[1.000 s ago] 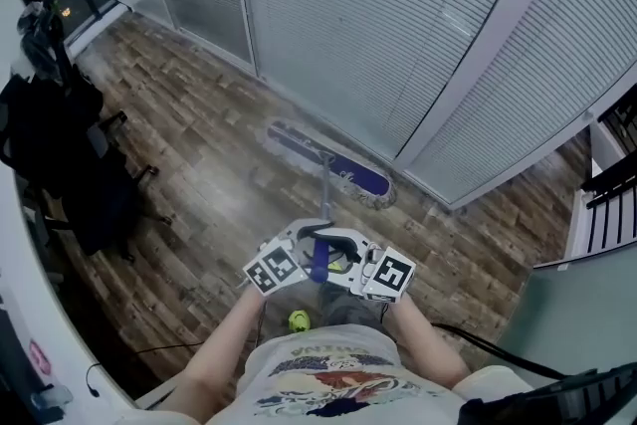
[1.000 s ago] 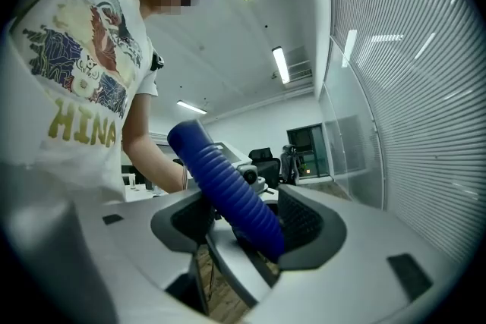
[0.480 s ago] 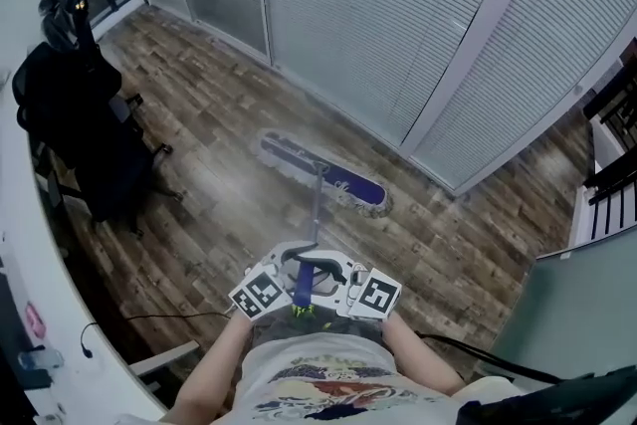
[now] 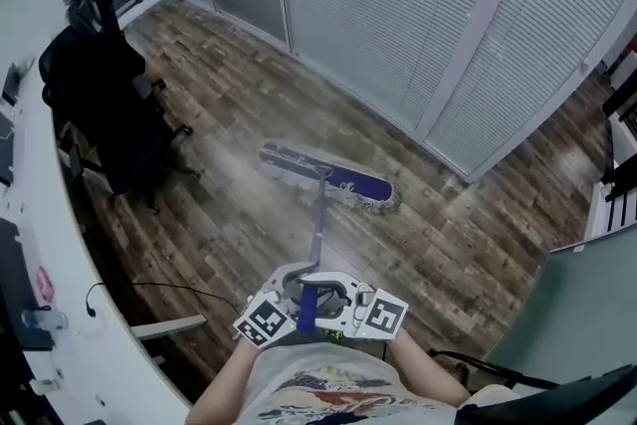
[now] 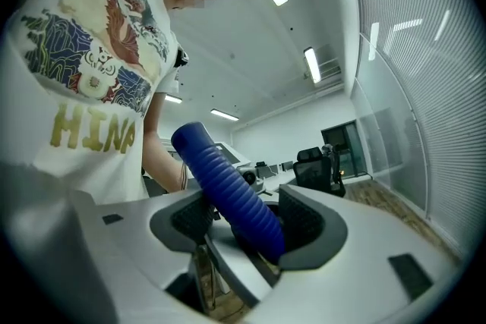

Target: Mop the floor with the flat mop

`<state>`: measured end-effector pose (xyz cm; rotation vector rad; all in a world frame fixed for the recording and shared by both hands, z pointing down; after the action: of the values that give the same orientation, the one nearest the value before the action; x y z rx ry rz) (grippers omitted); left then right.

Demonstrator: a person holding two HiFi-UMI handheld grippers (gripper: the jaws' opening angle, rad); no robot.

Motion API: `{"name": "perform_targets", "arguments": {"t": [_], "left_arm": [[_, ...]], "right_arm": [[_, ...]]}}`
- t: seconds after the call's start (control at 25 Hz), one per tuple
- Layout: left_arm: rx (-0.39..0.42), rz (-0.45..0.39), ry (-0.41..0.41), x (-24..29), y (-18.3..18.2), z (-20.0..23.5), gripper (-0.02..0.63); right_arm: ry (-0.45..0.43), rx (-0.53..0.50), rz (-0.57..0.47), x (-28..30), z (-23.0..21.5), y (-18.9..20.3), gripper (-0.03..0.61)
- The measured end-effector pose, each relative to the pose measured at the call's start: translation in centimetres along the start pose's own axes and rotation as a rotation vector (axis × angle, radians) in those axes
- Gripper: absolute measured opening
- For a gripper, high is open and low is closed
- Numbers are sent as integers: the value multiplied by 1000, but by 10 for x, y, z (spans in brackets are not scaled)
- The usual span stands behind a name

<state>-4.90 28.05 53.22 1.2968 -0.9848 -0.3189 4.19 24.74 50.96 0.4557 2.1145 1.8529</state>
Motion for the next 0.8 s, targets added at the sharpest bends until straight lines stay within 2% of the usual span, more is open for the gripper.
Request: {"name": "perform_targets", "arguments": {"t": [0.2,0.32,0.44,0.64,0.8], "left_arm": [[-13,-4,-27,-10,4,-23,219],[-6,-19,-24,-6,3,-19,219],[-4,-34,-25,2,1,-8,218],[1,-43,-37,17,7,32,218],[-6,-52,-34,24,7,93,219]], "right_arm": [[-22,3,-24,0,23,3,247],[-21,-4,-60,-1,18,1,247],[-33,-18,-24,-3,4,1,247],[-43,-11,1,4,-39,4,247],[-37,10,-29,24,-97,-6,247]]}}
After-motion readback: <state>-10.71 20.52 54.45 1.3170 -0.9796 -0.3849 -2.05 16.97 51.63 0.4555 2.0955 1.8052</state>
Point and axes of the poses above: the fingertips, and each gripper's own axes: x forward along the fingers, z to its left, y out of its underside, the point moved 9 cm from there along -x, backward along the fingers, and after that the axes turned 5 degrees about x, right-handed, at the moved point
